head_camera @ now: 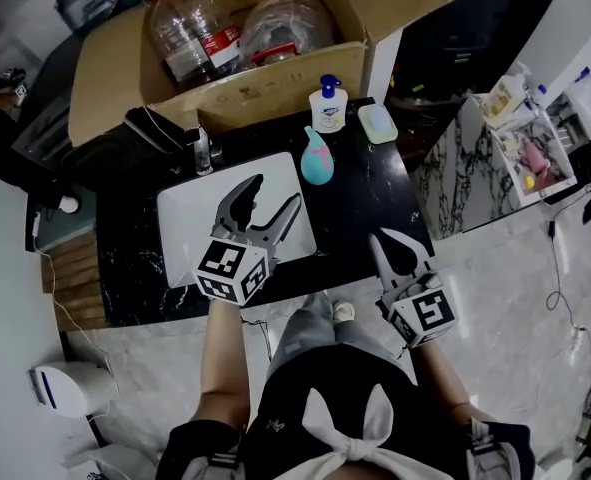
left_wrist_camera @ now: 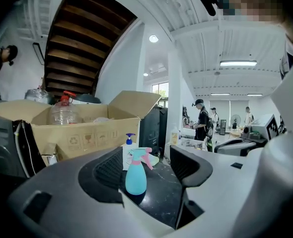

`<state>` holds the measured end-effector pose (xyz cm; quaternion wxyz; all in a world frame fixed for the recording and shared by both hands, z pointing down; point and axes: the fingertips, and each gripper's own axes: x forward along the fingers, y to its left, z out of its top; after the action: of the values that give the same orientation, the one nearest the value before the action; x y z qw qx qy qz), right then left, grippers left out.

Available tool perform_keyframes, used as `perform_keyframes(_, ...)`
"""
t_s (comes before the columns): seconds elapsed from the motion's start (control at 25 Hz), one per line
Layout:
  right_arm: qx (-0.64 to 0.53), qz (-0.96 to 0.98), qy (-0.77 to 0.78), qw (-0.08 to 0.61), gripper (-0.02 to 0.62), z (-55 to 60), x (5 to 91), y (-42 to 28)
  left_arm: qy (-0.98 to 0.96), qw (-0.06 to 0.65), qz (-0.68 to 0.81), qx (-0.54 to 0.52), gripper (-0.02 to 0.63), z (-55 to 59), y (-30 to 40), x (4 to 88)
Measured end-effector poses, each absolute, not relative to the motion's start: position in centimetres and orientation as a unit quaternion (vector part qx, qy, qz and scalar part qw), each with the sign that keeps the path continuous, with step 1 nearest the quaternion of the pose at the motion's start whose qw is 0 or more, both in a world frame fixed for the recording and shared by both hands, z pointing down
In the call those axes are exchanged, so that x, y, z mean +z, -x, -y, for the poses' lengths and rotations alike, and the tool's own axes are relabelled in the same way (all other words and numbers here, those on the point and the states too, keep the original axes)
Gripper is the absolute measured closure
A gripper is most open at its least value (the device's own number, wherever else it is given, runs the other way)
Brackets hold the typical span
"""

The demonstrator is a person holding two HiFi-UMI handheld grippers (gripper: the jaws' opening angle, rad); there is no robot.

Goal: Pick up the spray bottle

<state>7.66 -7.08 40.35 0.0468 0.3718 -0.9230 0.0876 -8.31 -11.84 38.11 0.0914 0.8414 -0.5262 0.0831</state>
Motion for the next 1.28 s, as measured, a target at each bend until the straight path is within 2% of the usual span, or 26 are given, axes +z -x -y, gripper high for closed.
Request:
perform_keyframes(0.48, 0.078, 0.913, -0.397, 0.047, 0.571, 11.0, 40.1, -7.1, -0.865, 0.09, 0.482, 0.108, 0.305, 15.5, 8.3, 39.8)
perform_keyframes(1.08, 0.081, 0.91, -0.403, 0.05, 0.571, 13.6, 41.3, -5.9, -0.874, 0.133, 0.442, 0.15, 0.305, 20.6, 8.2, 45.7)
perform_keyframes(1.28, 0.09, 0.913, -0.395, 0.054, 0.571, 14.0, 42.0, -4.4, -0.878, 0.128, 0.432, 0.16, 0.305, 21.8, 8.1, 46.3)
